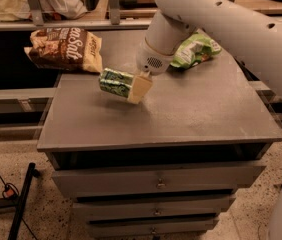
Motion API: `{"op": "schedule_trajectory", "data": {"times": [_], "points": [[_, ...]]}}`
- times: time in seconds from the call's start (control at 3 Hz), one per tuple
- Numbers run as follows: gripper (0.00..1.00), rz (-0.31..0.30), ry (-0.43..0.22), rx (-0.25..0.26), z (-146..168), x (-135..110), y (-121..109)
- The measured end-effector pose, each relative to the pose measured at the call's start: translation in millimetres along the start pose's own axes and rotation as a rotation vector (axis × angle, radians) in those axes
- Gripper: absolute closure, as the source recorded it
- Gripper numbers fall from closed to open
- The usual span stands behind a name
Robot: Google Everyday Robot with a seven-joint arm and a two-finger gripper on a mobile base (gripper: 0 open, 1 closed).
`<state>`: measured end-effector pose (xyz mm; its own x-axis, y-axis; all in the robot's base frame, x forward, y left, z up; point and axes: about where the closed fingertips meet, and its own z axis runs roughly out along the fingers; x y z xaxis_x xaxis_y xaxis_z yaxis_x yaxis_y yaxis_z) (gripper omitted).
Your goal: Move green can near brown chip bag
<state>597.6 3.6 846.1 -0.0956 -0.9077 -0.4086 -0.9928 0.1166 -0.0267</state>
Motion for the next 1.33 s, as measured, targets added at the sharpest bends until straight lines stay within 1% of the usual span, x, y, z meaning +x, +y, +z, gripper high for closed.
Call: {"op": "schedule_trajectory", "data": {"times": [0.33, 1.0, 1.33], "points": [[1.00, 0.024, -0.026, 0.001, 13.9, -15.5, -13.1], [1.00, 0.062, -0.016, 0.016, 29.6, -41.5, -36.5], [0.82, 0.075, -0.007, 0.026, 33.1, -48.2, -44.5]]}}
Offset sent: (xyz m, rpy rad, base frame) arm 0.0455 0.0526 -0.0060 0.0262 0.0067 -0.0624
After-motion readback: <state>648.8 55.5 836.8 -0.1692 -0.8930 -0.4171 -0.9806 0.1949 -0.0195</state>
